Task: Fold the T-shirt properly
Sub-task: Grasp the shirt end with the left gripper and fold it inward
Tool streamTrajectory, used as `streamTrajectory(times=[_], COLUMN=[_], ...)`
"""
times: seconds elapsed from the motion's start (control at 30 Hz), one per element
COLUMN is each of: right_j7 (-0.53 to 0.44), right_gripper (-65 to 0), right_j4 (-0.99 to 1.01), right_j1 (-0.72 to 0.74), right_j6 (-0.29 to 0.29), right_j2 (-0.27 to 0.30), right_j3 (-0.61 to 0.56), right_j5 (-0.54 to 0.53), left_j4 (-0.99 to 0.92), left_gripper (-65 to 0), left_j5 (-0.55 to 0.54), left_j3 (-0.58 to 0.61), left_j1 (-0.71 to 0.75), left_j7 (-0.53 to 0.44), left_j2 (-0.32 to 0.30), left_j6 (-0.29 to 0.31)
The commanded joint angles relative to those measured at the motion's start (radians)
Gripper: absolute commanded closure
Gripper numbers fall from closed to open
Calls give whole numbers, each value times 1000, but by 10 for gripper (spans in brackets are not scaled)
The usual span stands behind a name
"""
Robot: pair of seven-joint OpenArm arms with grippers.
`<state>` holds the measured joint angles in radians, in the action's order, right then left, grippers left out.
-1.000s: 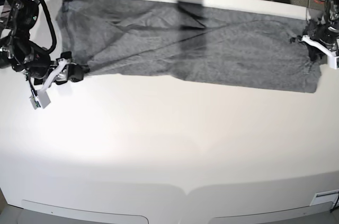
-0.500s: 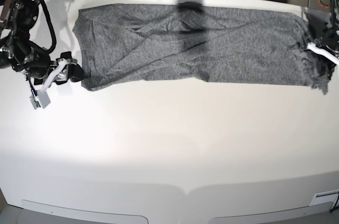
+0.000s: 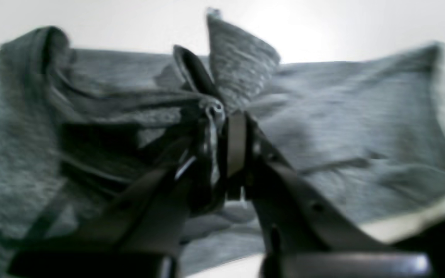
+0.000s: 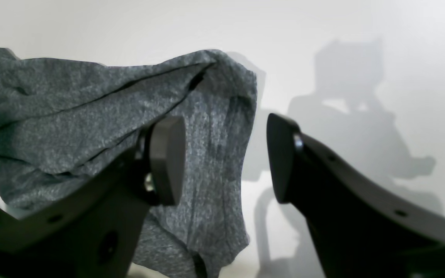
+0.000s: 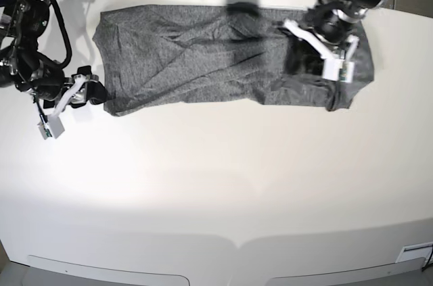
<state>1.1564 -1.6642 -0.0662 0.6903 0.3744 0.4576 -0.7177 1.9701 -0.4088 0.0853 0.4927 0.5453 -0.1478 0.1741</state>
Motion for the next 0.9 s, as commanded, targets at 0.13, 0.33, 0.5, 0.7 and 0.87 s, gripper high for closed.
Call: streamTrajectory(times=[0.13,0.33,0.5,0.7,0.87], right_j7=[-16,-14,-14,-14,-13], right_gripper=[-338,-338,-338,-338,-338], right_j4=[-16,-16,-16,-16,-16], right_j1=[13,13,13,13,13], right_j6=[8,8,8,8,8], right_j2=[16,16,16,16,16], right_j3=[5,5,5,5,5], right_j5=[-20,-20,-19,-20,-20], left_j4=[19,19,19,19,19], left_gripper=[0,0,0,0,0], left_j5=[46,47,115,158,158], left_j3=[135,251,333,386,388], left_j1=[-5,-61,-106,-147,-146], left_j7=[-71,-85,-101,-128,-128], left_j2=[-2,-2,-2,-2,-2], left_j6=[-44,-110,-189,-265,-252])
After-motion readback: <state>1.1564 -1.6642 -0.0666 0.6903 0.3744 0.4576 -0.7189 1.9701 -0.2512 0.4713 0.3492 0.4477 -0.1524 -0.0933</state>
